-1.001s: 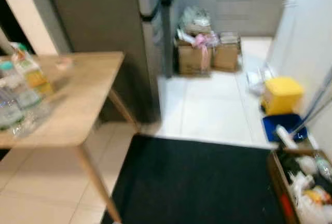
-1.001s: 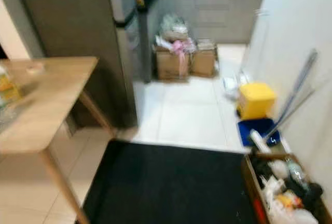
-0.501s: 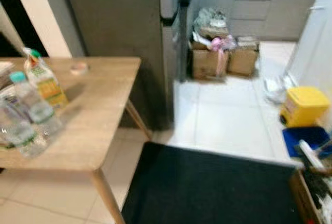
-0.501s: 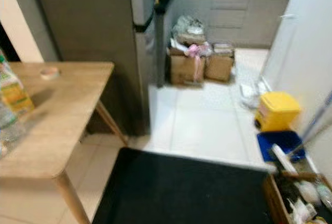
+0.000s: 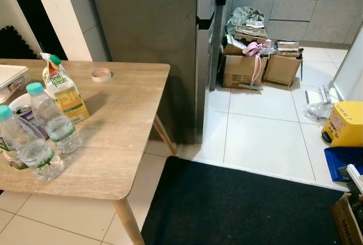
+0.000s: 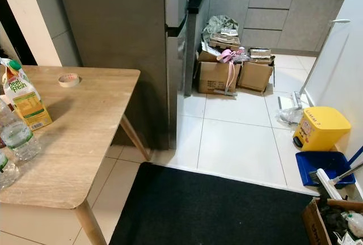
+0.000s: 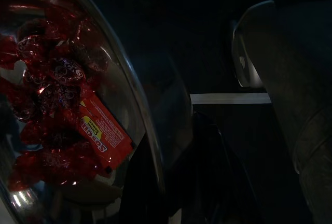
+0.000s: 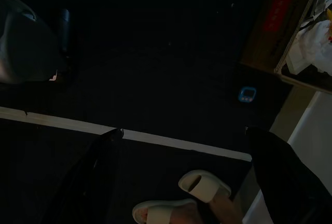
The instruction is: Restocking fridge
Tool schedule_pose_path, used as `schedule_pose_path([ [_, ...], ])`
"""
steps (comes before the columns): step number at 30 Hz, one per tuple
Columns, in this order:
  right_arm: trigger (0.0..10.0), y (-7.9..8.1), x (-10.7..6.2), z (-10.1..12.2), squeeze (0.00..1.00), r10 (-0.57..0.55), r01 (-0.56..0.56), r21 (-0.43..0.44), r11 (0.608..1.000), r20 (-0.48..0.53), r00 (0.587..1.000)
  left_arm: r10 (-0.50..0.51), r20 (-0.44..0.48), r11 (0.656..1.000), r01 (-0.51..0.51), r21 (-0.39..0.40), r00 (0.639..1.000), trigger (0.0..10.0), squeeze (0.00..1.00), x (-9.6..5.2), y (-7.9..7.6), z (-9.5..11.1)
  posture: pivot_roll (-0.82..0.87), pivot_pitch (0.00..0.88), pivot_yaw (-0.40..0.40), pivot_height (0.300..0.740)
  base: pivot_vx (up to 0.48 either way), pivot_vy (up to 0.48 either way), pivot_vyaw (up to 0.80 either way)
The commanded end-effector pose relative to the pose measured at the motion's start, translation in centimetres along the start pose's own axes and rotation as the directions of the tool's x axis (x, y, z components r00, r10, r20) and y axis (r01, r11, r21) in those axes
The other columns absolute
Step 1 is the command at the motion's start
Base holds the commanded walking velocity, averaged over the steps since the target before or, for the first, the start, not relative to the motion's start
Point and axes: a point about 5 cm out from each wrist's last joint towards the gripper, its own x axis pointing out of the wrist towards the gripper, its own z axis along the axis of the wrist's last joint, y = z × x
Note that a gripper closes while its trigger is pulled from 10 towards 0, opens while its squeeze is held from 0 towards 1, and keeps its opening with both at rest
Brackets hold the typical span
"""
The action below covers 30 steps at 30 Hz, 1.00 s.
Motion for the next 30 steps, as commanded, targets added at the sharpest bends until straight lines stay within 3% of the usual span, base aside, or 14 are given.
schedule_pose_path([
  [1, 10.0, -0.2, 0.0, -0.3, 0.00, 0.000, 0.000, 0.006, 1.000, -0.006, 1.000, -0.016, -0.003, 1.000, 0.016, -0.004, 1.000, 10.0, 0.00, 0.1, -0.6, 0.0, -0.12, 0.000, 0.024, 0.740, 0.000, 0.000, 0.00],
  [12, 10.0, -0.1, 0.0, 0.0, 0.00, 0.004, -0.004, 0.002, 1.000, -0.002, 1.000, -0.029, 0.003, 1.000, 0.029, -0.010, 1.000, 10.0, 0.00, 0.1, -1.0, 0.2, -0.12, 0.000, 0.023, 0.740, 0.000, 0.000, 0.00],
  [23, 10.0, 0.2, 0.1, 1.0, 0.00, 0.020, -0.020, 0.010, 1.000, 0.023, 1.000, -0.039, 0.000, 0.999, 0.039, 0.035, 0.999, 10.0, 0.00, 0.1, -0.8, 0.3, -0.12, 0.000, 0.042, 0.740, 0.000, 0.000, -0.73],
  [30, 10.0, 0.1, 0.1, 1.0, 0.00, 0.022, -0.023, 0.021, 1.000, 0.036, 0.999, -0.021, 0.007, 1.000, 0.021, 0.001, 1.000, 10.0, 0.00, 0.1, -0.5, 0.3, -0.11, 0.000, 0.039, 0.740, 0.000, 0.000, -0.30],
])
